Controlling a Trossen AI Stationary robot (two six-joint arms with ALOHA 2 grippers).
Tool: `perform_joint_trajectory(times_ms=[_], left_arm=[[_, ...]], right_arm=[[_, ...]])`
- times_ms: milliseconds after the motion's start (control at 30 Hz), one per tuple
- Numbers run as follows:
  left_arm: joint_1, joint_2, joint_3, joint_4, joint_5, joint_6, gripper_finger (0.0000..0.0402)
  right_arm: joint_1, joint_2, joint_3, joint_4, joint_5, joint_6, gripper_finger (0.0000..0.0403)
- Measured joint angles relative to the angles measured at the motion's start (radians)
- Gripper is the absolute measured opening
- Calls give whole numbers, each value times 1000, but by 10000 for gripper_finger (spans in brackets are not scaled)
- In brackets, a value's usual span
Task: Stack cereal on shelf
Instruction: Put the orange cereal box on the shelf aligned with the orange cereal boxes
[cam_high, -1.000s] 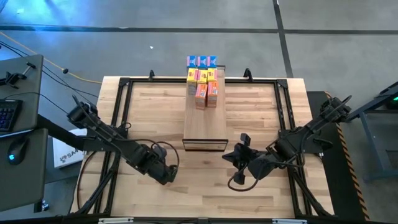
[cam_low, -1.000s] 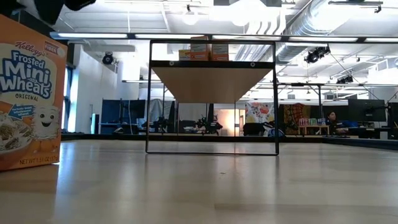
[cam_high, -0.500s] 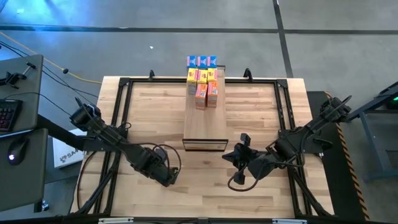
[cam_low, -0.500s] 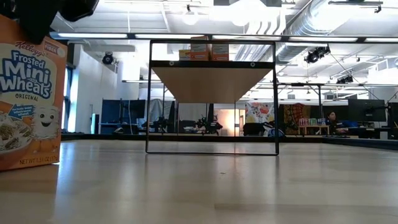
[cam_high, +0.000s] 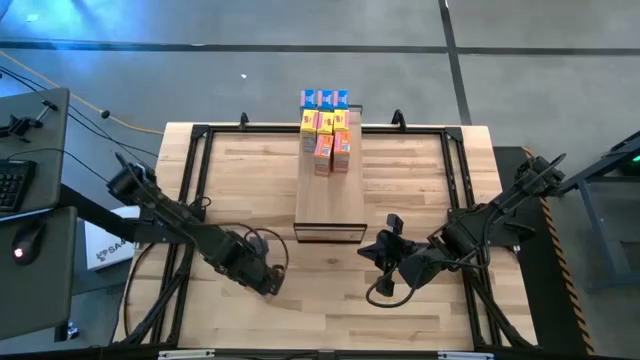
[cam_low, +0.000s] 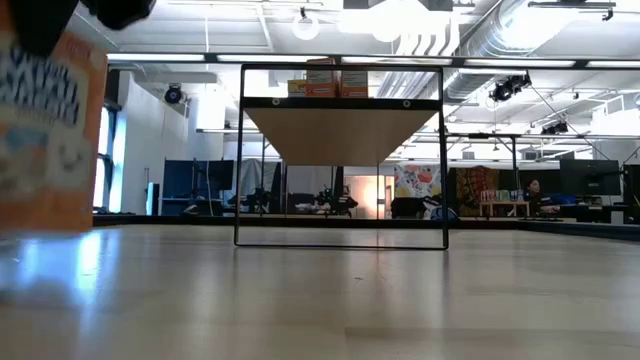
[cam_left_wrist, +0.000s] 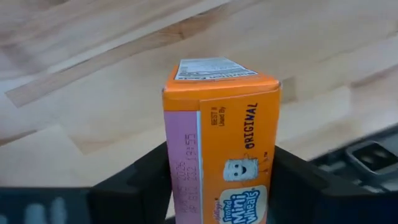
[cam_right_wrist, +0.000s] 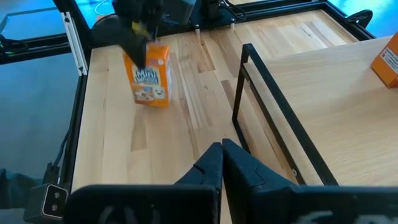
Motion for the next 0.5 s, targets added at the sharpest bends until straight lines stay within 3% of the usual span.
perform_joint_trajectory(times_ms=[200,367,500], left_arm=[[17,-170,0,-67,-45,-40,178],[46,-328,6,-86,-163,-82,173],[114,-379,65,-134,-259,-26,172]], right_arm=[[0,0,0,-2,0,0,0],[0,0,0,-6,0,0,0],[0,0,0,-9,0,0,0]])
